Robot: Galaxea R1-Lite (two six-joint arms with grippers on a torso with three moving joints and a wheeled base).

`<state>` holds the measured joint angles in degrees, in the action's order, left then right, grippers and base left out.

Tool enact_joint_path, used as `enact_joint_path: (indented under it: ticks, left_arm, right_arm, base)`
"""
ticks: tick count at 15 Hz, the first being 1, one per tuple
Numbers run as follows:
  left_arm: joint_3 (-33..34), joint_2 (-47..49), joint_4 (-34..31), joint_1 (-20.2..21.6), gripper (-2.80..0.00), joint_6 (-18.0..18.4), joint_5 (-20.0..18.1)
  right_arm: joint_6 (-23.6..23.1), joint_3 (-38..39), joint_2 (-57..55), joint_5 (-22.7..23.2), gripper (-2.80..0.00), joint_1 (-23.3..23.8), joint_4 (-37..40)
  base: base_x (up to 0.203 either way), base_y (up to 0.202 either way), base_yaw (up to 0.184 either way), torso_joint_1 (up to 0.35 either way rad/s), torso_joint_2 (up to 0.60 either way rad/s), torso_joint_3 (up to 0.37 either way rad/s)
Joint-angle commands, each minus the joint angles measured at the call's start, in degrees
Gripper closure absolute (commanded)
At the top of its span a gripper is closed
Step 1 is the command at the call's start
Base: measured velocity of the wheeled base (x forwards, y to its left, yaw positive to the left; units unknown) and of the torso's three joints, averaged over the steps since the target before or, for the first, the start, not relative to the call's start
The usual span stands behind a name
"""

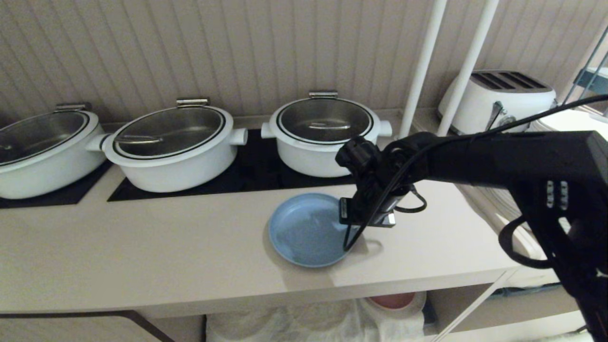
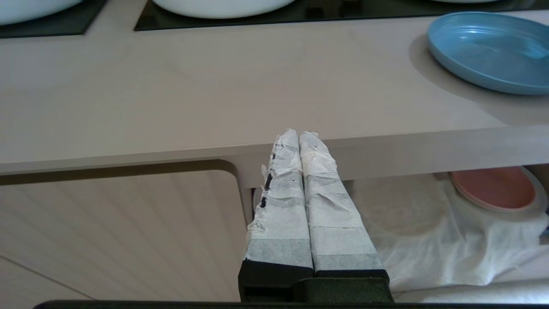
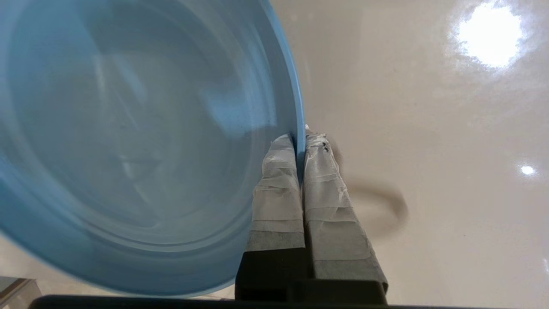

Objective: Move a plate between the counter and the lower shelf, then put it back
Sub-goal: Pick up the plate

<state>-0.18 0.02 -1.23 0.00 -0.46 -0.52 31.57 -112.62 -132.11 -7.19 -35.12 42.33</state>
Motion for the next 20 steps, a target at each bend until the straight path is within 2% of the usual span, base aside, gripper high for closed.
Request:
enact_joint_path:
  ticks: [1, 10, 14, 20]
  left_arm:
    - [0.01, -0.02, 0.0, 0.0, 0.0, -0.05, 0.0]
    - [0.01, -0.02, 0.0, 0.0, 0.0, -0.06, 0.0]
    - [0.01, -0.02, 0.0, 0.0, 0.0, -0.06, 0.0]
    - [0.01, -0.02, 0.0, 0.0, 0.0, -0.06, 0.0]
  right_arm:
    - [0.16, 0.03, -0.08, -0.1, 0.0, -0.03, 0.47]
    - [0.57, 0.12, 1.84, -0.01, 0.0, 0.81, 2.5]
    - [4.12, 0.2, 3.51, -0.01, 0.0, 1.91, 4.33]
    - [4.28, 1.82, 6.97, -0.01, 0.0, 3.75, 5.79]
  base:
    - [0.0, 0.0, 0.0, 0.0, 0.0, 0.0]
    - [0.0, 0.0, 0.0, 0.0, 0.0, 0.0]
    - [0.0, 0.0, 0.0, 0.0, 0.0, 0.0]
    - [0.0, 0.0, 0.0, 0.0, 0.0, 0.0]
